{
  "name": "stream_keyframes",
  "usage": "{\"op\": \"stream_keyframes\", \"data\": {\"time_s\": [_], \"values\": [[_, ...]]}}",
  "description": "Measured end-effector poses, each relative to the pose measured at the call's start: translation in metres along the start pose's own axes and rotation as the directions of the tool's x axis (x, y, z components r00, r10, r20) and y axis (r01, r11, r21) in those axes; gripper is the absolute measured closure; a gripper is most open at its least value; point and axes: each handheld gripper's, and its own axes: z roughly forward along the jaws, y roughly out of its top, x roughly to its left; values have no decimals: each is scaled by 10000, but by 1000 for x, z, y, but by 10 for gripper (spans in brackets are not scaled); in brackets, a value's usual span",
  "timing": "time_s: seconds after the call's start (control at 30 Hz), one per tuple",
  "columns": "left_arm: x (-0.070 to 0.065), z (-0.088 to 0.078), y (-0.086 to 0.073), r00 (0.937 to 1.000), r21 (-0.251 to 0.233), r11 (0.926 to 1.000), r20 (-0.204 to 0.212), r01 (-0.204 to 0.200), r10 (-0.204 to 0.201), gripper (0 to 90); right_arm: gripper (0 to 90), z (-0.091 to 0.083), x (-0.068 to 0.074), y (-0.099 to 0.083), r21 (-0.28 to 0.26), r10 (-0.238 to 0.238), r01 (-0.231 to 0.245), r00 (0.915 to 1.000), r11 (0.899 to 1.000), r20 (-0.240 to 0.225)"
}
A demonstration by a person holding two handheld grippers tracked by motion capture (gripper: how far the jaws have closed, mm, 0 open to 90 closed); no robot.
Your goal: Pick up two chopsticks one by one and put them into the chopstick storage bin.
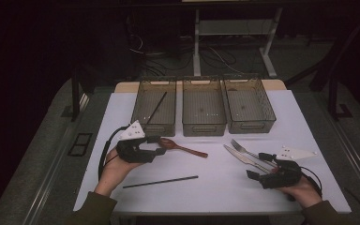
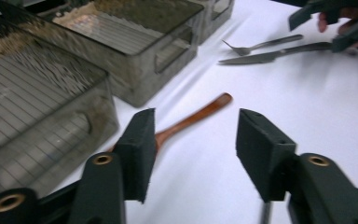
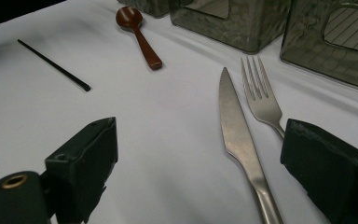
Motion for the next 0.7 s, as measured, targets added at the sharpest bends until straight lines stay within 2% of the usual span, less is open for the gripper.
{"op": "stream_keyframes", "data": {"time_s": [0.2, 0.4, 0.47, 0.7], "values": [[-9, -1, -20, 9962, 150, 9992, 781, 377, -387, 608, 103, 1, 0, 0, 40, -32, 32, 10000, 10000, -12], [-18, 9, -34, 9871, 759, 9967, 1547, 293, -408, 696, 103, 1, 1, 1, 92, -66, 67, 10000, 9999, -39], [-20, 13, -37, 9869, 924, 9954, 1567, 236, -379, 710, 103, 2, 2, 1, 114, -114, 114, 9999, 9999, -55], [-24, 21, -40, 9803, 1324, 9912, 1967, -68, -195, 785, 103, 3, 3, 1, 161, -172, 174, 9998, 9997, -99]]}}
